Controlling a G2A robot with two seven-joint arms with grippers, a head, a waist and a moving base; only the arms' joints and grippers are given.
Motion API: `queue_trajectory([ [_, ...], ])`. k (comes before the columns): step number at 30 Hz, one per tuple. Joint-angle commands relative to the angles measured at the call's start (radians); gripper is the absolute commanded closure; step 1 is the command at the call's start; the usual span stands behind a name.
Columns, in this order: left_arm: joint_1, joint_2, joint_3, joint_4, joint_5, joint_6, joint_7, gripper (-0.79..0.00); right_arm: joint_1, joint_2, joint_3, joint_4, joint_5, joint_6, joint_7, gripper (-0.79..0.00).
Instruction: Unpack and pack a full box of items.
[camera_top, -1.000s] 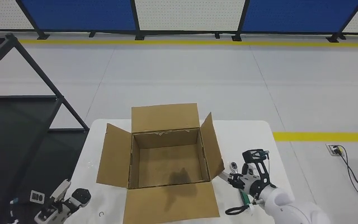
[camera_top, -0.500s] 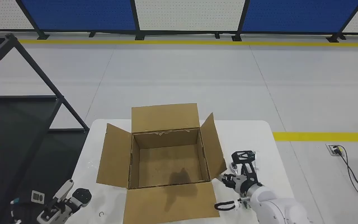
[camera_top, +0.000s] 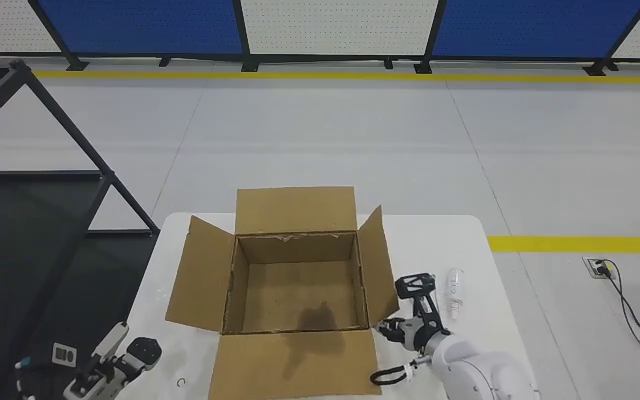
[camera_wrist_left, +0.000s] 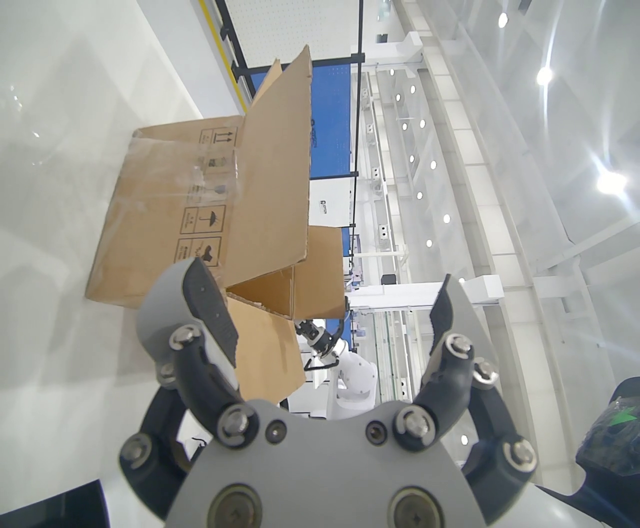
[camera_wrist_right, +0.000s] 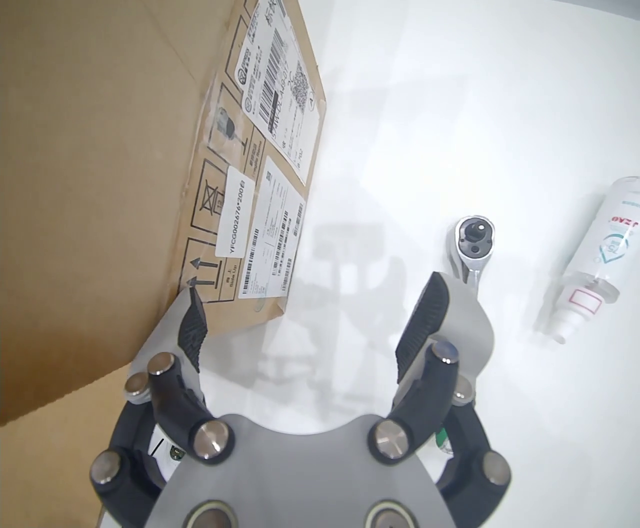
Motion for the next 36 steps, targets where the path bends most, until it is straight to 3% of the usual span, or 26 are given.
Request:
queue_trajectory([
  [1, 0.002, 0.000, -0.001, 0.001, -0.004, -0.003, 0.003, -0.785, -0.002, 0.000, -0.007, -0.002, -0.001, 0.001, -0.003, -0.785],
  [11, 0.008, 0.000, -0.001, 0.006, -0.035, -0.017, 0.030, -0.785, -0.025, 0.008, 0.028, -0.032, 0.000, 0.025, -0.018, -0.785],
  [19, -0.020, -0.008, -0.006, -0.002, -0.196, 0.012, 0.156, -0.785, -0.073, 0.026, 0.123, -0.069, -0.032, 0.014, 0.044, -0.785],
  [28, -0.032, -0.009, -0.018, -0.019, -0.212, 0.039, 0.203, -0.785, -0.047, 0.039, 0.128, 0.041, -0.121, -0.027, 0.084, -0.785],
  [36, -0.019, -0.012, -0.007, -0.037, -0.200, 0.020, 0.211, -0.785, 0.060, 0.040, 0.110, 0.229, -0.096, -0.050, 0.085, -0.785],
])
